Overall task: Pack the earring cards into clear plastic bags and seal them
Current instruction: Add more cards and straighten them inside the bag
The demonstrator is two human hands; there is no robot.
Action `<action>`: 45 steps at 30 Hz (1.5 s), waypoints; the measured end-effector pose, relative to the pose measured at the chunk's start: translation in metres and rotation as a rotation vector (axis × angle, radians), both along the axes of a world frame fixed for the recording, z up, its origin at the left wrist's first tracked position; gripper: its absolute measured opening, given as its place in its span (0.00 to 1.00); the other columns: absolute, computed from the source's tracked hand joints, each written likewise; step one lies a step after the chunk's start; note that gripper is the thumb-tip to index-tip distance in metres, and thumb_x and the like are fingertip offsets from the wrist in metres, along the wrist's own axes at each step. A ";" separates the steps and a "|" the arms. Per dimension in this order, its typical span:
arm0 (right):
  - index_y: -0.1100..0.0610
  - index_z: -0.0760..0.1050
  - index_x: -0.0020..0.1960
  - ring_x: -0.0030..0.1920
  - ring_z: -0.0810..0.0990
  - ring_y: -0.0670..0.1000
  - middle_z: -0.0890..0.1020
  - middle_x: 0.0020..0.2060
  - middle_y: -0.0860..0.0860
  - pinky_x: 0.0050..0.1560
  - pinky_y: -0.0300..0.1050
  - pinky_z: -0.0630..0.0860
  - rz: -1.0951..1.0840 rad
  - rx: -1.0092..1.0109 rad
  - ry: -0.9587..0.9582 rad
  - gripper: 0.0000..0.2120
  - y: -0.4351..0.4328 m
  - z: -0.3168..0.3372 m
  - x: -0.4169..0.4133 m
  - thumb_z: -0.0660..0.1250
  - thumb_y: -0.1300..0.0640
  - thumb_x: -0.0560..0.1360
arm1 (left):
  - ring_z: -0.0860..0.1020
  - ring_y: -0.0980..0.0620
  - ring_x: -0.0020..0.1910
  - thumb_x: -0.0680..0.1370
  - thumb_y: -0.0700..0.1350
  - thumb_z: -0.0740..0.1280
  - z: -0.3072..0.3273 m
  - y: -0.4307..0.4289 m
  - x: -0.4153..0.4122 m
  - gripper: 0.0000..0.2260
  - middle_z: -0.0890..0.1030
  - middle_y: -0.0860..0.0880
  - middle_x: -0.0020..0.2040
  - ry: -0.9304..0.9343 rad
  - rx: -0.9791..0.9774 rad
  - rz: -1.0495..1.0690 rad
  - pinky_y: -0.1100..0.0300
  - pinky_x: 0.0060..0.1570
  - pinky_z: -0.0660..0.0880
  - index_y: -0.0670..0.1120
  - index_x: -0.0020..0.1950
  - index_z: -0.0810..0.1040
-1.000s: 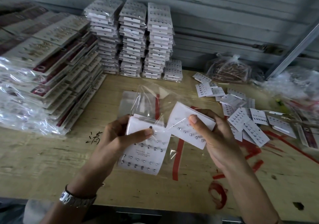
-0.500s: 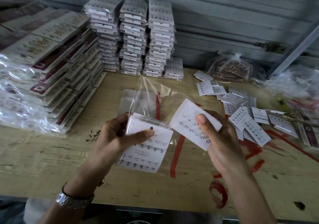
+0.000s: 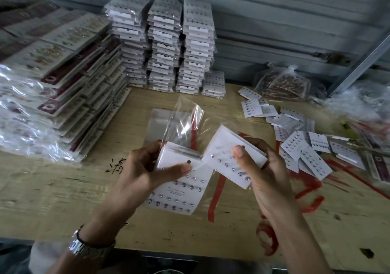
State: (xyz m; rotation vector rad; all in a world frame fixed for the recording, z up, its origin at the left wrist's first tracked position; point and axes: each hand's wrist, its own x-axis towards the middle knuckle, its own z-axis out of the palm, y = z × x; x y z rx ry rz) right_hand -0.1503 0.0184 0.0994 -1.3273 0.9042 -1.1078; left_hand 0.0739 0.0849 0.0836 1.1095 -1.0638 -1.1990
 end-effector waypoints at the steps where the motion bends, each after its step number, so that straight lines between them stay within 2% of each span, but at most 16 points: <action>1: 0.48 0.82 0.52 0.47 0.84 0.49 0.85 0.43 0.50 0.46 0.39 0.80 0.007 0.000 0.002 0.12 0.000 0.001 0.000 0.73 0.46 0.70 | 0.84 0.37 0.47 0.69 0.43 0.78 0.000 0.000 0.000 0.16 0.85 0.39 0.49 0.009 0.008 -0.006 0.49 0.43 0.83 0.40 0.55 0.82; 7: 0.50 0.83 0.52 0.50 0.84 0.52 0.85 0.46 0.53 0.50 0.44 0.81 0.035 0.057 -0.011 0.14 -0.001 0.006 -0.001 0.74 0.46 0.69 | 0.84 0.37 0.49 0.69 0.42 0.78 0.006 0.002 -0.002 0.17 0.85 0.38 0.51 0.058 0.067 -0.045 0.44 0.46 0.83 0.41 0.56 0.82; 10: 0.47 0.83 0.49 0.46 0.84 0.47 0.86 0.43 0.50 0.43 0.38 0.80 0.007 0.053 0.010 0.11 0.003 0.005 0.002 0.74 0.46 0.68 | 0.84 0.36 0.49 0.69 0.40 0.79 0.008 0.002 -0.006 0.16 0.85 0.38 0.50 0.045 0.089 -0.026 0.40 0.48 0.82 0.40 0.55 0.83; 14: 0.49 0.83 0.49 0.46 0.84 0.49 0.85 0.44 0.52 0.45 0.39 0.81 0.012 0.086 0.006 0.09 0.005 0.006 0.003 0.75 0.49 0.70 | 0.84 0.36 0.49 0.69 0.39 0.78 0.008 0.003 -0.008 0.16 0.85 0.38 0.50 0.062 0.111 -0.032 0.45 0.48 0.81 0.40 0.56 0.83; 17: 0.51 0.83 0.47 0.46 0.84 0.47 0.86 0.43 0.50 0.44 0.35 0.79 0.028 0.131 -0.051 0.07 0.005 0.006 0.004 0.72 0.52 0.70 | 0.84 0.37 0.49 0.69 0.39 0.78 0.005 0.003 -0.007 0.16 0.85 0.38 0.50 0.078 0.148 -0.032 0.46 0.47 0.83 0.41 0.55 0.83; 20: 0.54 0.82 0.45 0.44 0.84 0.45 0.85 0.38 0.48 0.43 0.34 0.78 0.010 0.116 -0.057 0.05 0.005 0.003 0.005 0.71 0.55 0.70 | 0.84 0.39 0.49 0.69 0.44 0.79 0.002 0.004 -0.006 0.15 0.85 0.41 0.49 0.050 0.175 -0.013 0.55 0.43 0.81 0.43 0.54 0.84; 24: 0.54 0.80 0.44 0.40 0.82 0.45 0.83 0.36 0.48 0.39 0.35 0.78 -0.036 0.085 -0.065 0.05 0.006 0.002 0.007 0.75 0.55 0.70 | 0.84 0.40 0.49 0.69 0.49 0.78 0.000 0.004 -0.005 0.16 0.85 0.41 0.50 0.007 0.168 -0.018 0.57 0.45 0.80 0.45 0.54 0.84; 26: 0.54 0.81 0.44 0.40 0.82 0.47 0.83 0.36 0.50 0.39 0.36 0.78 -0.082 0.067 -0.059 0.07 0.007 0.002 0.011 0.76 0.53 0.70 | 0.84 0.39 0.49 0.70 0.48 0.78 -0.001 0.003 -0.006 0.16 0.85 0.41 0.50 0.000 0.150 -0.028 0.54 0.46 0.81 0.44 0.55 0.84; 28: 0.55 0.81 0.45 0.41 0.83 0.47 0.83 0.37 0.51 0.39 0.37 0.79 -0.119 0.065 -0.069 0.08 0.007 0.002 0.013 0.75 0.53 0.69 | 0.84 0.38 0.50 0.70 0.48 0.79 0.000 0.002 -0.006 0.17 0.85 0.40 0.51 -0.002 0.144 -0.024 0.47 0.48 0.82 0.43 0.55 0.84; 31: 0.53 0.81 0.41 0.38 0.83 0.46 0.84 0.35 0.49 0.36 0.35 0.78 -0.114 0.071 -0.077 0.04 0.005 0.006 0.012 0.73 0.54 0.68 | 0.84 0.37 0.49 0.67 0.48 0.80 0.003 0.001 -0.004 0.19 0.86 0.40 0.50 -0.012 0.141 -0.015 0.41 0.48 0.82 0.44 0.55 0.84; 33: 0.52 0.82 0.39 0.38 0.84 0.45 0.84 0.34 0.48 0.36 0.34 0.78 -0.104 0.084 -0.101 0.03 0.004 0.007 0.011 0.74 0.54 0.69 | 0.85 0.38 0.48 0.68 0.44 0.80 0.005 0.001 -0.004 0.18 0.86 0.40 0.50 -0.017 0.137 -0.024 0.43 0.47 0.82 0.43 0.55 0.83; 36: 0.53 0.81 0.42 0.38 0.81 0.48 0.82 0.34 0.49 0.36 0.40 0.78 -0.077 0.040 -0.067 0.07 0.006 0.005 0.011 0.77 0.52 0.69 | 0.84 0.38 0.48 0.70 0.39 0.77 0.004 0.001 -0.005 0.16 0.85 0.39 0.49 -0.028 0.139 -0.044 0.48 0.46 0.82 0.39 0.56 0.82; 37: 0.53 0.80 0.43 0.37 0.81 0.47 0.82 0.34 0.48 0.35 0.39 0.77 -0.052 0.024 -0.054 0.08 0.006 0.007 0.011 0.77 0.51 0.68 | 0.84 0.38 0.48 0.70 0.39 0.76 0.004 0.002 -0.005 0.16 0.85 0.39 0.49 -0.024 0.141 -0.044 0.49 0.45 0.82 0.38 0.56 0.82; 40: 0.54 0.80 0.46 0.39 0.82 0.44 0.83 0.36 0.46 0.36 0.35 0.77 0.030 0.014 -0.021 0.10 0.004 0.009 0.008 0.75 0.51 0.68 | 0.84 0.38 0.49 0.70 0.39 0.75 0.004 0.006 -0.005 0.15 0.85 0.38 0.50 0.016 0.164 -0.046 0.50 0.46 0.83 0.38 0.56 0.82; 43: 0.57 0.76 0.53 0.38 0.82 0.42 0.83 0.36 0.45 0.37 0.34 0.77 -0.023 0.039 0.049 0.18 0.007 0.004 0.011 0.73 0.47 0.70 | 0.85 0.43 0.47 0.71 0.41 0.75 0.001 0.007 -0.006 0.11 0.85 0.41 0.48 0.033 0.180 -0.035 0.60 0.43 0.81 0.41 0.53 0.84; 45: 0.59 0.71 0.56 0.38 0.82 0.42 0.83 0.37 0.43 0.36 0.33 0.77 -0.055 0.045 0.086 0.22 0.012 -0.002 0.014 0.71 0.44 0.72 | 0.84 0.44 0.48 0.71 0.44 0.78 -0.003 0.007 -0.006 0.12 0.85 0.41 0.48 0.037 0.191 -0.028 0.62 0.44 0.80 0.43 0.52 0.84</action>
